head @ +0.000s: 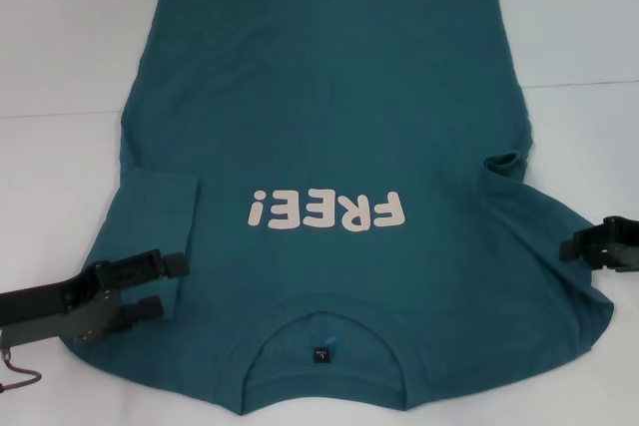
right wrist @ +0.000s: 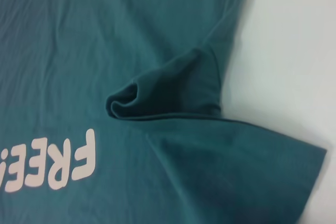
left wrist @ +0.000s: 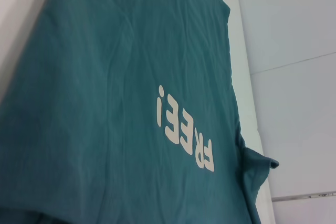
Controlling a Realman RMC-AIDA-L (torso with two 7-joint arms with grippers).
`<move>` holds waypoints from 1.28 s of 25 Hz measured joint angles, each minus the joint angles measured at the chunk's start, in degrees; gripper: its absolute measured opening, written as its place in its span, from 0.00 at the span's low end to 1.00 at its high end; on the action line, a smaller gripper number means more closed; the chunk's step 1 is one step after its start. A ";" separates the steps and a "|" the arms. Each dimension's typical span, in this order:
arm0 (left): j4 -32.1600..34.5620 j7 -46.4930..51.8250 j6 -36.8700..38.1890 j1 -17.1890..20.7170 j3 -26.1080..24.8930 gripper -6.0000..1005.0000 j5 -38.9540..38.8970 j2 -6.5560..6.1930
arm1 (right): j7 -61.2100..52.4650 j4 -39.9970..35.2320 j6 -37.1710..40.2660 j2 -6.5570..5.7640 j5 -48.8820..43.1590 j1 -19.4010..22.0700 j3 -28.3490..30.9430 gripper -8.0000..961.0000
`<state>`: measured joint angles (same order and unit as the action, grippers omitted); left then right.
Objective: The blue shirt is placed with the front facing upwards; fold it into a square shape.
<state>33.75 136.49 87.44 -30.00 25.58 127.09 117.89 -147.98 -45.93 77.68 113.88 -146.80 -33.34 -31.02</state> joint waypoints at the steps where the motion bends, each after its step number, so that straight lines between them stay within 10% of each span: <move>1: 0.00 0.00 -0.01 0.02 0.00 0.94 0.00 -0.01 | 0.00 0.00 -0.33 0.05 0.22 0.06 0.11 0.42; 32: 0.00 0.00 -0.13 0.43 0.00 0.94 0.00 0.06 | -0.53 1.15 1.23 -1.04 3.24 2.50 0.54 0.41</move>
<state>33.75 136.49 87.30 -29.57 25.58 127.09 117.95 -148.52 -44.77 78.91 112.84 -143.56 -30.84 -30.48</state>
